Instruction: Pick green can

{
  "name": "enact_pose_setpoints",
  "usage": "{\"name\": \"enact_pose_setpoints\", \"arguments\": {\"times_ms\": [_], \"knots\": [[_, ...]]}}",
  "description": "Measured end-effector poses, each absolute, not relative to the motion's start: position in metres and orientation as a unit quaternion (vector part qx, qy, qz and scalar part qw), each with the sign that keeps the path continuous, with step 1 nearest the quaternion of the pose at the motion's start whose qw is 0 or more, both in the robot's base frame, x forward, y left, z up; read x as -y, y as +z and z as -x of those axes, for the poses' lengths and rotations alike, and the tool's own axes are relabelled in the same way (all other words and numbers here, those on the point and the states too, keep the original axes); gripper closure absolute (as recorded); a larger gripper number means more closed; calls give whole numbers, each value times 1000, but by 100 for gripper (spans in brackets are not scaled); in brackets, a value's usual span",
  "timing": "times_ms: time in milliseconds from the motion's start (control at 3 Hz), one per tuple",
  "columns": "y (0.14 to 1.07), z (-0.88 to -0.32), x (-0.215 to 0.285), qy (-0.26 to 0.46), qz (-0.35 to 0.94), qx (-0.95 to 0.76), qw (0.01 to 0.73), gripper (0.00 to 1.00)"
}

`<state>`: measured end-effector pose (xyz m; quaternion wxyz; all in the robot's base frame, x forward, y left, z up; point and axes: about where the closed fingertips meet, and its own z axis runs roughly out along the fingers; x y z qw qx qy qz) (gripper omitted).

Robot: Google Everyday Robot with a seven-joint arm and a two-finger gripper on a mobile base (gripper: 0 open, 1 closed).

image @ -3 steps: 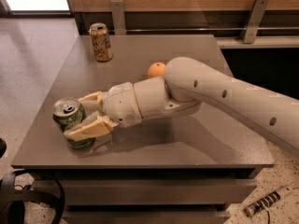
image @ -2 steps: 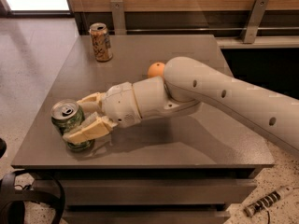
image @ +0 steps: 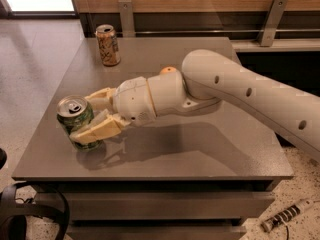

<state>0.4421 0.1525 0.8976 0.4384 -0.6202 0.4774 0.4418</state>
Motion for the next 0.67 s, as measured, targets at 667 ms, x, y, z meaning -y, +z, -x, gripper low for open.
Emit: {"name": "enact_pose_setpoints", "arguments": {"times_ms": [667], "knots": [[996, -466, -110, 388, 632, -426, 519, 100]]}}
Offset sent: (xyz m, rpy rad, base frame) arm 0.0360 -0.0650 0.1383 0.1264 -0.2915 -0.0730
